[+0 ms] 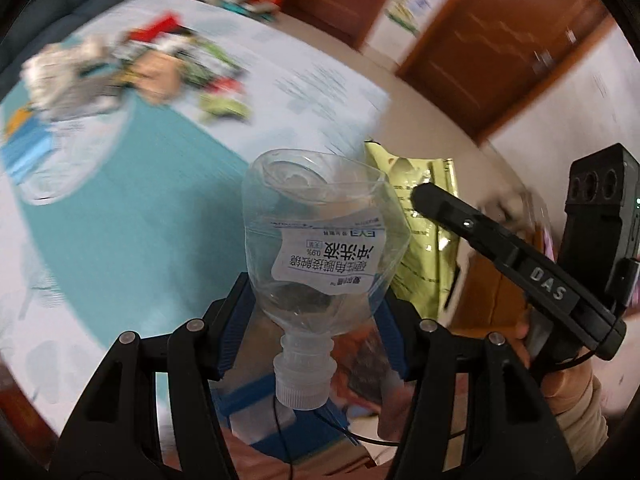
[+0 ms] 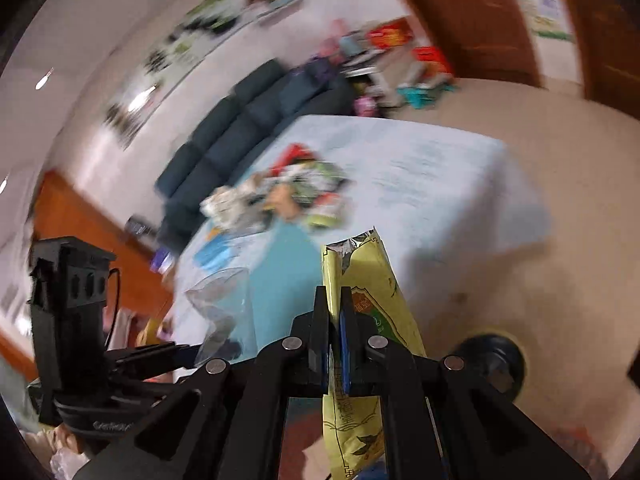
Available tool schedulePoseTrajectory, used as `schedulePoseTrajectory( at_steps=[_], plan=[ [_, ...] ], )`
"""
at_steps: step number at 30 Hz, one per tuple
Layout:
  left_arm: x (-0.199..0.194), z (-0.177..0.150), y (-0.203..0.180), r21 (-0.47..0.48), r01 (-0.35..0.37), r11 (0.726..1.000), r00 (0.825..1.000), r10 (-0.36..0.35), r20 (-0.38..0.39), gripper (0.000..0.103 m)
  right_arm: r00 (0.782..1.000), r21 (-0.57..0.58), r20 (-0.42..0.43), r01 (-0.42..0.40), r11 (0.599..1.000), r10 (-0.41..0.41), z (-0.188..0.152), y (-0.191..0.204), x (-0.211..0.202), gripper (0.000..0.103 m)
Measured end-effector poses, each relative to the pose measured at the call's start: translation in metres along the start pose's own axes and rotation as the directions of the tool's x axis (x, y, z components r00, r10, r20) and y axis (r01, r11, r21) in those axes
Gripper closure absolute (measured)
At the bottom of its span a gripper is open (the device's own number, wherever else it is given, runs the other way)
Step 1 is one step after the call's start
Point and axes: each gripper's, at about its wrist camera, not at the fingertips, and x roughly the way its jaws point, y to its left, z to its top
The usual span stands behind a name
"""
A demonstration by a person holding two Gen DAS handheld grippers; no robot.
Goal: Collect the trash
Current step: 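Carry the bottle and snack bag over the black trash bin, then open the left gripper over the bin while the right gripper releases the snack bag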
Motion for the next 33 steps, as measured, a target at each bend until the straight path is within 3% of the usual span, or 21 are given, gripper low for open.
schedulePoseTrajectory(
  at_steps=[6,13,20,27,33],
  plan=[
    [0.079,-0.014,-0.062,0.084,0.035,0.996,0.992,-0.025,-0.127,0.048,0.989,0.139,-0.022,0.148,0.979,-0.147,-0.041,-0.088,-0.006,0.099],
    [0.170,-0.027,-0.086,0.112,-0.030,0.993,0.974,0.054,-0.219,0.048,0.960,0.215,-0.104,0.275,0.937,-0.258,-0.076,-0.167,0.052,0.099],
    [0.246,-0.041,-0.087,0.155,-0.136,0.979,0.959,0.169,-0.227,0.048,0.963,0.300,-0.157,0.257,0.918,-0.218,-0.097,-0.236,0.106,0.099],
    [0.308,-0.038,-0.067,0.129,-0.168,0.977,0.950,0.195,-0.242,0.047,0.974,0.371,-0.167,0.205,0.906,-0.152,-0.107,-0.267,0.139,0.099],
    [0.336,-0.033,-0.049,0.135,-0.187,0.973,0.945,0.216,-0.244,0.047,0.975,0.404,-0.194,0.176,0.898,-0.104,-0.117,-0.285,0.163,0.097]
  ],
)
